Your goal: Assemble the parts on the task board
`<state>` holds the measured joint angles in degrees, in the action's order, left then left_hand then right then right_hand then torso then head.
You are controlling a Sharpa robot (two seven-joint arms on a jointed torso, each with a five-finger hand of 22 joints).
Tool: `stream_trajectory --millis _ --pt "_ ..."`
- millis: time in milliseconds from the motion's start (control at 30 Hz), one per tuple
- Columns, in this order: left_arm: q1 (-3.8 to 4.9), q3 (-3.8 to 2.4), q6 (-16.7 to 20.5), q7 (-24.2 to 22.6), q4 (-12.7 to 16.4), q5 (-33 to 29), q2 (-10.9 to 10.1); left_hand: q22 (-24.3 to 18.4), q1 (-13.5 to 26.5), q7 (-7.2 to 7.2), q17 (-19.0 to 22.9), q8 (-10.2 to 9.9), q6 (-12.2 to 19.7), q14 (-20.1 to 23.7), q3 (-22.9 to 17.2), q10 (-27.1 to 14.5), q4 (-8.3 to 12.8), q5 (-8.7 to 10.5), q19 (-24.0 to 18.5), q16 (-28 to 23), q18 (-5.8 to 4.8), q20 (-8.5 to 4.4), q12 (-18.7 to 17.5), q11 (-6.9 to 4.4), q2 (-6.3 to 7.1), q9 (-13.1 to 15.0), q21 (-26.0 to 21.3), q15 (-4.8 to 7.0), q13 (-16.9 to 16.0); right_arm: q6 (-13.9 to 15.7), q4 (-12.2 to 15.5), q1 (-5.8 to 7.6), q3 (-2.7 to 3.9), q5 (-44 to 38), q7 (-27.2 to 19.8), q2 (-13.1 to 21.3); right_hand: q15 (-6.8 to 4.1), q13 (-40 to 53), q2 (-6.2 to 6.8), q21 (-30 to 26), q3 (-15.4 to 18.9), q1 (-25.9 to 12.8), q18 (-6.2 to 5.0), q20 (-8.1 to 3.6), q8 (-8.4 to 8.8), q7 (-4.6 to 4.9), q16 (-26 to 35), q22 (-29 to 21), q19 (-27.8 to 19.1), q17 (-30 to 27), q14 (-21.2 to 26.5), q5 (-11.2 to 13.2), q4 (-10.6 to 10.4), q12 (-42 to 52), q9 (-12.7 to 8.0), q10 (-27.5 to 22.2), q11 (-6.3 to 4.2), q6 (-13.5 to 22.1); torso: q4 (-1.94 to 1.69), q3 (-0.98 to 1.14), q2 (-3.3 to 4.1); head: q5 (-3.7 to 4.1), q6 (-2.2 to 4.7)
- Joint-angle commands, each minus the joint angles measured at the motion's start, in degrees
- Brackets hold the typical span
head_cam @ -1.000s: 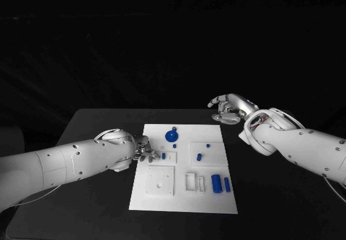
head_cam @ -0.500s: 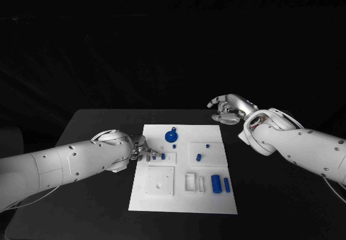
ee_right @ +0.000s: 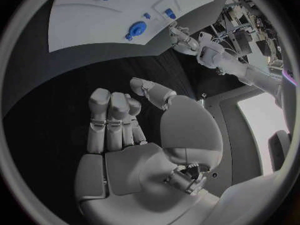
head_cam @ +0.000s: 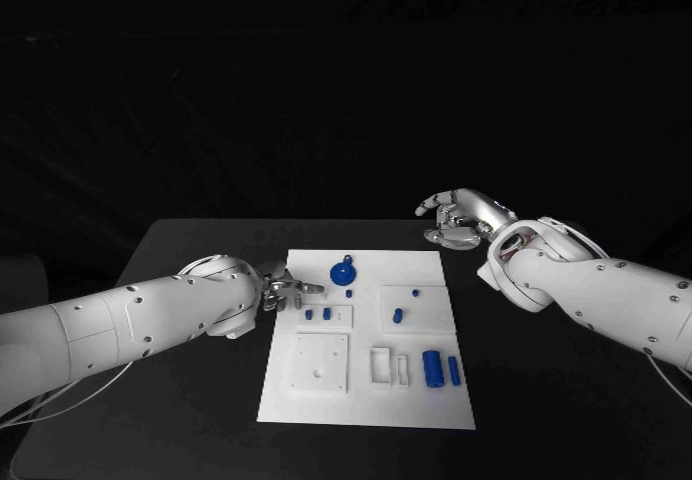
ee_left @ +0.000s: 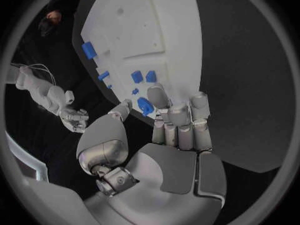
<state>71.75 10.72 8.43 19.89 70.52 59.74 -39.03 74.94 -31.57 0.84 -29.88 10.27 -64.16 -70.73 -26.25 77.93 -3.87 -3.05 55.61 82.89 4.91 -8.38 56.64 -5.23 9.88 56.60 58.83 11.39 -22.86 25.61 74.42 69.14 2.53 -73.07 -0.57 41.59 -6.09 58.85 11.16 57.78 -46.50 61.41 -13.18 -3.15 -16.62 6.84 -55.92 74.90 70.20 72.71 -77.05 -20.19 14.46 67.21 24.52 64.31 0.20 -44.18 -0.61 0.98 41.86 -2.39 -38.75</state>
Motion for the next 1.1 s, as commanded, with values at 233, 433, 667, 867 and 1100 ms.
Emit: stream_trajectory --millis 233,433,667,867,1100 --pt "0.14 -0.65 13.4 -18.3 0.1 -13.2 0.1 -0.3 -19.3 2.61 2.6 -2.0 5.1 4.2 -4.6 -6.0 15.1 -9.91 -3.8 -6.1 -1.01 -5.24 -5.4 2.23 -7.09 -0.3 -2.6 -2.29 2.4 -0.4 -0.7 0.01 0.02 1.0 -0.6 0.0 0.59 0.1 0.34 0.2 -0.2 0.0 -1.82 -0.41 -0.34 0.46 -0.3 1.0 -0.1 -0.1 0.0 -0.4 -0.2 -0.3 0.1 0.0 0.57 0.0 0.06 0.04 -0.02 0.21 0.54" --pt "0.31 -0.68 14.6 -25.3 -0.4 -11.0 1.4 -2.0 -31.2 4.76 5.7 -1.3 6.0 8.4 -7.3 -12.0 20.6 -9.3 -7.9 -12.8 -3.27 -3.19 -13.6 4.76 -4.31 -2.1 -6.9 -5.06 6.1 -0.5 -1.1 0.01 0.02 1.1 -0.6 -0.1 0.65 0.2 0.33 0.2 -0.2 -0.1 -1.82 -0.4 -0.38 0.52 -0.3 1.0 -0.1 -0.1 0.0 -0.4 -0.3 -0.3 0.1 0.0 0.63 -0.1 0.09 0.04 0.04 0.37 0.69" --pt "0.57 -0.66 14.2 -28.1 -1.4 -1.1 3.6 -1.9 -38.4 6.37 5.9 -3.4 8.4 8.3 -7.2 -16.0 20.6 -8.74 -8.7 -14.4 -2.77 -0.33 -29.6 8.81 -2.3 -7.1 -8.3 -8.62 12.9 -0.5 -1.7 0.01 0.02 1.4 -0.7 -0.3 0.69 0.2 0.31 0.2 -0.2 -0.1 -1.82 -0.39 -0.41 0.57 -0.3 1.0 -0.1 -0.1 0.0 -0.4 -0.3 -0.4 0.1 0.0 0.67 -0.2 0.07 0.04 0.05 0.27 0.99" --pt "0.62 -0.47 13.6 -27.7 -3.8 8.6 6.3 -1.3 -39.8 5.83 5.0 -3.9 7.6 7.0 -6.1 -15.6 20.7 -8.45 -7.4 -13.0 -1.36 0.59 -35.2 9.61 -1.75 -9.3 -7.7 -9.33 14.5 -0.5 -1.8 0.01 0.02 1.8 -0.7 -0.5 0.72 0.2 0.31 0.2 -0.2 -0.1 -1.82 -0.38 -0.42 0.6 -0.3 1.0 -0.1 -0.1 0.0 -0.4 -0.3 -0.4 0.1 0.0 0.71 -0.2 0.07 0.02 0.05 0.26 1.08" --pt "0.71 -0.3 8.4 -24.1 -7.6 14.8 10.7 -0.6 -37.6 6.19 3.7 -5.2 8.8 6.3 -4.5 -16.2 20.3 -4.76 -5.9 -10.9 -0.47 1.19 -39.9 10.36 -0.31 -11.5 -7.0 -10.05 15.4 -0.5 -1.8 0.01 0.02 1.8 -0.7 -0.8 0.77 0.3 0.31 0.2 -0.2 -0.1 -1.82 -0.36 -0.44 0.65 -0.3 1.0 -0.1 -0.1 0.1 -0.4 -0.3 -0.4 0.1 0.0 0.75 -0.3 0.06 0.02 0.09 0.24 1.22"
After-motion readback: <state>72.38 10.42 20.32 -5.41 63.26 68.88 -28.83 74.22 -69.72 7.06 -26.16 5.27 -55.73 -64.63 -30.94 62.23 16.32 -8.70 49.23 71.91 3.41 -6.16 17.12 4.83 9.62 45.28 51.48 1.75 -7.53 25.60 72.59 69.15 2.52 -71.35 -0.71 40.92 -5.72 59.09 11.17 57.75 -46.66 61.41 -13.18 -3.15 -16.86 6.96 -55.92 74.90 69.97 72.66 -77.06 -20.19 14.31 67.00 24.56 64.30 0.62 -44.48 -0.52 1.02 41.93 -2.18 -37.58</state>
